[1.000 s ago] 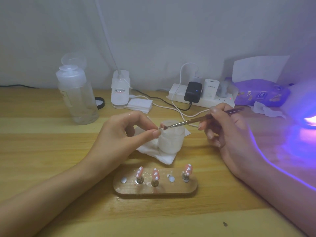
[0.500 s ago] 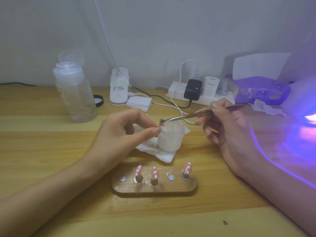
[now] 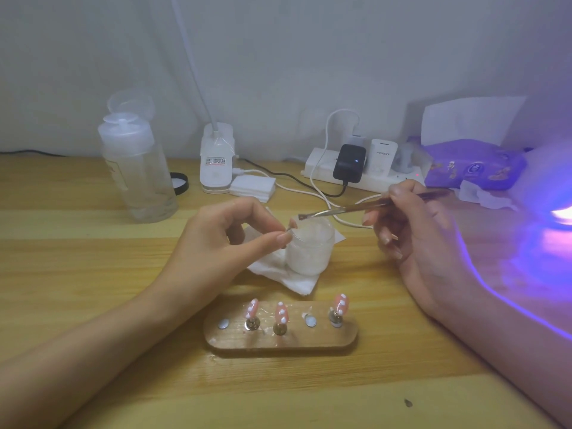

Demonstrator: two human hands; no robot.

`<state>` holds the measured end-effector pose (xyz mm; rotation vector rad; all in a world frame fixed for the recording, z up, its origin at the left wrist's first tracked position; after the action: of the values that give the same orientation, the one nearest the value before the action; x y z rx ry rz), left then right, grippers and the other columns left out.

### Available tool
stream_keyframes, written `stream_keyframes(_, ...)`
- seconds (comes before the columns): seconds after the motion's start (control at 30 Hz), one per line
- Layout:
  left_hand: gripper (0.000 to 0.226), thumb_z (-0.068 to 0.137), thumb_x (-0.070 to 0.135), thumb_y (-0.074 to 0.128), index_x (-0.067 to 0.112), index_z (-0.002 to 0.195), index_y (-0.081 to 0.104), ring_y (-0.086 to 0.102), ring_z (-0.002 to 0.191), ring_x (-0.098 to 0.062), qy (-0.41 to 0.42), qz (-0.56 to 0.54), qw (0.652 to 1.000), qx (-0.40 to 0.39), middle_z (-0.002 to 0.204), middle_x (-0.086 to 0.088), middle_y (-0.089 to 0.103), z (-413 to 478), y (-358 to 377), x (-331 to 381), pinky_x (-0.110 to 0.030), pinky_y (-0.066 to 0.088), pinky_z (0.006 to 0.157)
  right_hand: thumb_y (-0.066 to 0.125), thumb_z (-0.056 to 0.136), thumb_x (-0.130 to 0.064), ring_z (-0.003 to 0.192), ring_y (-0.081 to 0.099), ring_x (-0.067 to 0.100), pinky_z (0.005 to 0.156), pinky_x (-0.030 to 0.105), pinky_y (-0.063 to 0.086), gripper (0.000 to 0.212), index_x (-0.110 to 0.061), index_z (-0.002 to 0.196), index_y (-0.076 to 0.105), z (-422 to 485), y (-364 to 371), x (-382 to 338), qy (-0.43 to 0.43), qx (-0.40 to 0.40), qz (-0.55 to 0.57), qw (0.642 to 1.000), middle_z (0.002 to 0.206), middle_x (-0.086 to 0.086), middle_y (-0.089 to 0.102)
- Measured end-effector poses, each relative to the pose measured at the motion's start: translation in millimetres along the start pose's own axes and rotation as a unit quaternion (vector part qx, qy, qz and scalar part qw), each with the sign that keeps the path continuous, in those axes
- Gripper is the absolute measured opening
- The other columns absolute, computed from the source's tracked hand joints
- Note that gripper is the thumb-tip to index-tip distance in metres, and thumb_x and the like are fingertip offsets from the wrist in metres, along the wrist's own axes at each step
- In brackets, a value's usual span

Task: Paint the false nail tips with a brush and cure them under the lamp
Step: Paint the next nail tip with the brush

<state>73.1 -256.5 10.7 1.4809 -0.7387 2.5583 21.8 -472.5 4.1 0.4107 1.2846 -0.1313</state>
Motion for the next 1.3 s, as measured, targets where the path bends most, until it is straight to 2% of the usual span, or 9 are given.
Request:
stream_keyframes(0.1, 0.015, 0.075, 0.039, 0.073, 0.025, 0.072, 0.070, 0.036, 0.052, -0.008, 0.005, -0.002, 1.000, -0.002, 0.077, 0.016, 0.070, 0.2, 0.2, -0.2, -0.014, 0.036, 0.051, 0.045, 0.102, -0.020, 0.046, 0.046, 0.009, 0.039, 0.015, 0.030, 0.028, -0.020, 0.075, 0.049, -0.8, 5.5, -0.5, -0.008, -0.026, -0.024, 0.999, 0.066, 0.004, 0.069)
stream_keyframes(0.27, 0.013, 0.076, 0.038, 0.073, 0.026, 0.072, 0.070, 0.036, 0.053, -0.008, 0.015, 0.009, 1.000, 0.001, 0.074, 0.019, 0.068, 2.2, -0.7, -2.6, -0.012, 0.036, 0.053, 0.046, 0.101, -0.018, 0.045, 0.043, 0.007, 0.038, 0.015, 0.028, 0.029, -0.021, 0.072, 0.048, 1.3, -1.5, 1.8, 0.006, 0.003, -0.005, 1.000, 0.062, 0.003, 0.066)
stream_keyframes(0.43, 0.011, 0.083, 0.035, 0.075, 0.027, 0.076, 0.070, 0.037, 0.054, -0.003, 0.027, 0.029, 0.999, -0.004, 0.076, 0.021, 0.066, 1.1, -1.6, -6.5, -0.009, 0.035, 0.056, 0.047, 0.101, -0.019, 0.047, 0.047, 0.009, 0.039, 0.016, 0.031, 0.031, -0.022, 0.071, 0.051, 0.6, 4.1, 2.8, 0.002, -0.024, -0.012, 1.000, 0.065, 0.007, 0.067)
stream_keyframes(0.6, 0.010, 0.086, 0.030, 0.075, 0.027, 0.078, 0.069, 0.038, 0.055, -0.004, 0.029, 0.043, 0.999, -0.005, 0.090, 0.010, 0.072, 3.3, -1.4, -8.3, -0.011, 0.037, 0.057, 0.047, 0.101, -0.018, 0.045, 0.045, 0.008, 0.038, 0.015, 0.030, 0.029, -0.022, 0.073, 0.050, 0.7, 0.7, -0.6, -0.006, -0.006, 0.003, 1.000, 0.064, 0.005, 0.067)
stream_keyframes(0.73, 0.009, 0.088, 0.028, 0.073, 0.027, 0.081, 0.069, 0.038, 0.056, -0.006, 0.041, 0.057, 0.998, -0.004, 0.091, 0.010, 0.071, 2.3, -1.0, -6.4, -0.012, 0.038, 0.058, 0.047, 0.101, -0.019, 0.045, 0.045, 0.008, 0.038, 0.015, 0.030, 0.036, -0.026, 0.067, 0.055, 0.1, 2.9, 3.1, 0.010, -0.015, -0.010, 1.000, 0.064, 0.007, 0.066)
stream_keyframes(0.83, 0.008, 0.088, 0.030, 0.072, 0.027, 0.082, 0.068, 0.038, 0.056, -0.011, 0.049, 0.058, 0.997, -0.007, 0.090, 0.009, 0.071, 0.9, -0.4, -4.0, -0.012, 0.037, 0.058, 0.047, 0.101, -0.017, 0.045, 0.044, 0.007, 0.038, 0.015, 0.030, 0.028, -0.020, 0.074, 0.050, 1.5, -1.4, 3.8, 0.017, 0.000, 0.027, 0.999, 0.062, 0.005, 0.065)
stream_keyframes(0.93, 0.009, 0.089, 0.029, 0.072, 0.027, 0.082, 0.068, 0.038, 0.056, -0.016, 0.053, 0.058, 0.997, -0.006, 0.089, 0.007, 0.070, 0.5, -0.3, -3.4, -0.013, 0.037, 0.057, 0.049, 0.098, -0.021, 0.046, 0.046, 0.007, 0.039, 0.015, 0.032, 0.021, -0.018, 0.078, 0.050, 0.4, 3.0, 3.9, 0.017, -0.027, 0.018, 0.999, 0.064, 0.005, 0.066)
stream_keyframes(1.17, 0.009, 0.088, 0.030, 0.073, 0.028, 0.081, 0.068, 0.038, 0.057, -0.006, 0.053, 0.067, 0.996, -0.001, 0.089, 0.008, 0.069, 0.4, -1.6, -4.6, -0.011, 0.038, 0.057, 0.049, 0.098, -0.020, 0.044, 0.044, 0.006, 0.039, 0.015, 0.030, 0.023, -0.019, 0.076, 0.049, 0.2, 2.2, 3.2, 0.022, -0.016, 0.028, 0.999, 0.064, 0.006, 0.066)
stream_keyframes(1.3, 0.012, 0.087, 0.025, 0.074, 0.029, 0.079, 0.067, 0.038, 0.057, -0.005, 0.051, 0.071, 0.996, 0.002, 0.087, 0.011, 0.068, 0.7, -1.8, -5.4, -0.010, 0.038, 0.058, 0.048, 0.100, -0.019, 0.043, 0.037, 0.008, 0.042, 0.019, 0.021, 0.026, -0.020, 0.075, 0.048, -0.2, 2.5, 5.8, 0.033, -0.011, -0.006, 0.999, 0.066, 0.007, 0.067)
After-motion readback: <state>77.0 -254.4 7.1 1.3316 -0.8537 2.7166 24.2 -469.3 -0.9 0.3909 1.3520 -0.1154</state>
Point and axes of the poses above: each hand's wrist, its own z-axis towards the middle knuckle, its own y-axis out of the palm, x = y × z, the point moved 7 cm from there along z, towards the middle knuckle
